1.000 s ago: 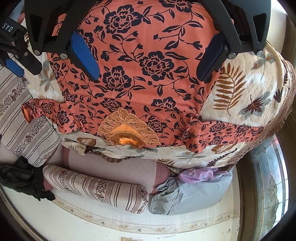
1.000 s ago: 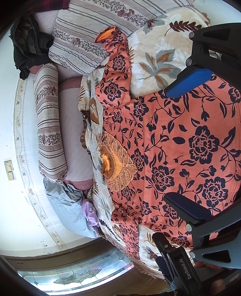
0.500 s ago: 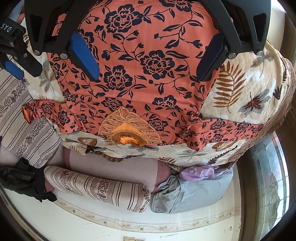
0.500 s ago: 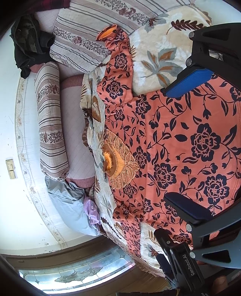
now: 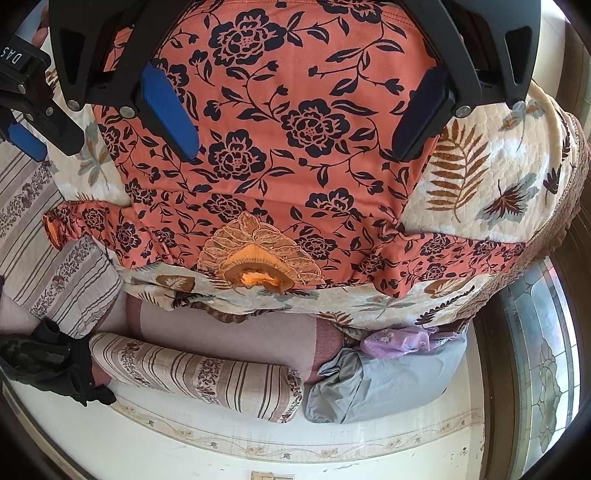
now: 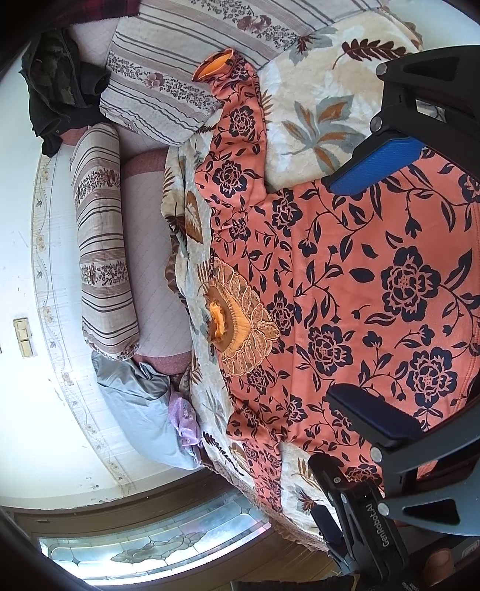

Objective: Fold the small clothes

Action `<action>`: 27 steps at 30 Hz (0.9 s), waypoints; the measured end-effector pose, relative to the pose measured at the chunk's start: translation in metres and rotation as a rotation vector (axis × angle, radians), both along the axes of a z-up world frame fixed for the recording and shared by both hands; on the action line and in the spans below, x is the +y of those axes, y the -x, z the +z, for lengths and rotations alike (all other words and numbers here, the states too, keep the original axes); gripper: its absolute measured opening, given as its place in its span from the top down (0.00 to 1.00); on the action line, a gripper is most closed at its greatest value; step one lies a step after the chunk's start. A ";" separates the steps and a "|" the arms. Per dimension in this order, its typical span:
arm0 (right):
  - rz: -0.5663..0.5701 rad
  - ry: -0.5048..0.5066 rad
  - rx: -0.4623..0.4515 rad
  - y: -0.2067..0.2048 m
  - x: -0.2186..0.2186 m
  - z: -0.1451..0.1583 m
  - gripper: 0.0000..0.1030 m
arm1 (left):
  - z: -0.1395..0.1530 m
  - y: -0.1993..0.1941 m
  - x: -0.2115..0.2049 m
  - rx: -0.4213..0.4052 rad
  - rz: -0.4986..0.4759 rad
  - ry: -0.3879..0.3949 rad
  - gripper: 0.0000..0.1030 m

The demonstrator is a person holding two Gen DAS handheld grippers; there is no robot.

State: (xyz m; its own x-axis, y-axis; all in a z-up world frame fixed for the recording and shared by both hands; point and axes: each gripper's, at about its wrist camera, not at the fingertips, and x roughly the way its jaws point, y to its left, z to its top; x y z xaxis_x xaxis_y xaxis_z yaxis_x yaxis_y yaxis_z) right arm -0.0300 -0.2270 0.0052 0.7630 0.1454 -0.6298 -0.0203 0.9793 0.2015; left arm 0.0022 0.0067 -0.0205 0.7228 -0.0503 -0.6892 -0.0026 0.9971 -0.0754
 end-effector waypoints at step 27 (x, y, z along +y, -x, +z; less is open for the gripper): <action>0.000 -0.014 -0.002 0.003 -0.004 0.001 0.00 | 0.003 0.003 -0.005 -0.002 -0.008 -0.015 0.00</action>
State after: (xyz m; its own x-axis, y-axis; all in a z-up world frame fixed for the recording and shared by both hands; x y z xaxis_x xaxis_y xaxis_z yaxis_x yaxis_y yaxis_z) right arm -0.0327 -0.2315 0.0066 0.7640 0.1542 -0.6265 -0.0210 0.9764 0.2148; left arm -0.0005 0.0014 -0.0172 0.7239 -0.0455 -0.6884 0.0057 0.9982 -0.0601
